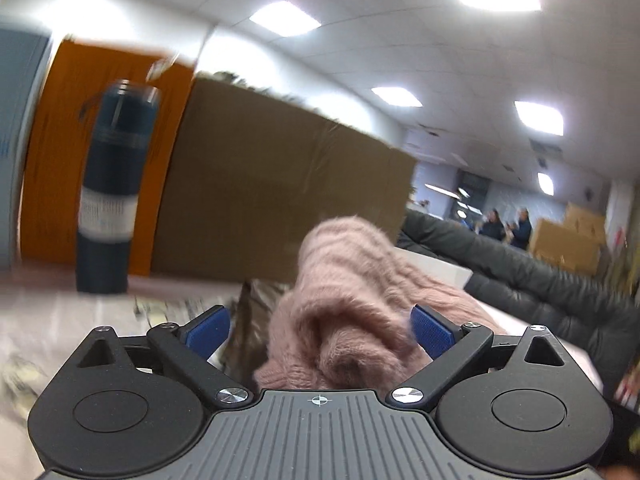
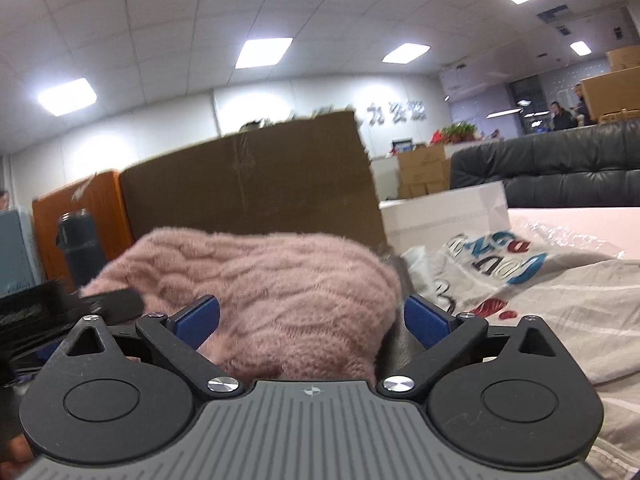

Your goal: Fold clothes

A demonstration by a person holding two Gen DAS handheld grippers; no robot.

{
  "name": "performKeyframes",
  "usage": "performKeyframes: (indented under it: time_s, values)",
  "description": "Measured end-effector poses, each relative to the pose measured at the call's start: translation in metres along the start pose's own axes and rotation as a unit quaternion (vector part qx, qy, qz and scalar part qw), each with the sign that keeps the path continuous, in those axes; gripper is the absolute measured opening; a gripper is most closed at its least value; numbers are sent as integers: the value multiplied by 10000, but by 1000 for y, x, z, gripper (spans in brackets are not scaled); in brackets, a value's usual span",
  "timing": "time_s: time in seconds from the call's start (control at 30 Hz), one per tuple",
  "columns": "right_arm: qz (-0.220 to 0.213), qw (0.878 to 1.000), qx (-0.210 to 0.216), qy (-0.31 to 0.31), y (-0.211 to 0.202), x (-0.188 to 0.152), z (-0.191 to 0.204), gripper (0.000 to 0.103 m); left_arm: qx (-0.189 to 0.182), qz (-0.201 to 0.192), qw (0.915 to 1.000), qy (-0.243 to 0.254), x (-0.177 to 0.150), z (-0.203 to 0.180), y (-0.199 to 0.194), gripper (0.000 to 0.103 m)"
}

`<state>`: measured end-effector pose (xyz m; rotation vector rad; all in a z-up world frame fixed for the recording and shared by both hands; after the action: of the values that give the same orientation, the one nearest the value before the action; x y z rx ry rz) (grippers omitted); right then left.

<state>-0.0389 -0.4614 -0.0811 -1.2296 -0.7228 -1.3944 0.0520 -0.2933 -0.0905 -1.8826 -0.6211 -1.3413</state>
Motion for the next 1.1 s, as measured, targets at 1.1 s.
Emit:
performKeyframes:
  time_s: [1.1]
  values:
    - [-2, 9354, 3416, -909, -259, -51, 286, 103, 4163, 281, 7967, 4373, 21, 62, -477, 101]
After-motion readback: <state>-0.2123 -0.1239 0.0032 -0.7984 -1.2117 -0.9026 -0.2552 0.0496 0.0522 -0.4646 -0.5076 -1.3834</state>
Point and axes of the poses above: each gripper's, at about its wrist camera, not at the fingertips, and y roughly the way its jaws point, z to its left, x to its top, the point moved 7 cm from there along y, roughly the way its jaws point, and after that the axes turned 6 degrees about z, right-handed, at the moved point
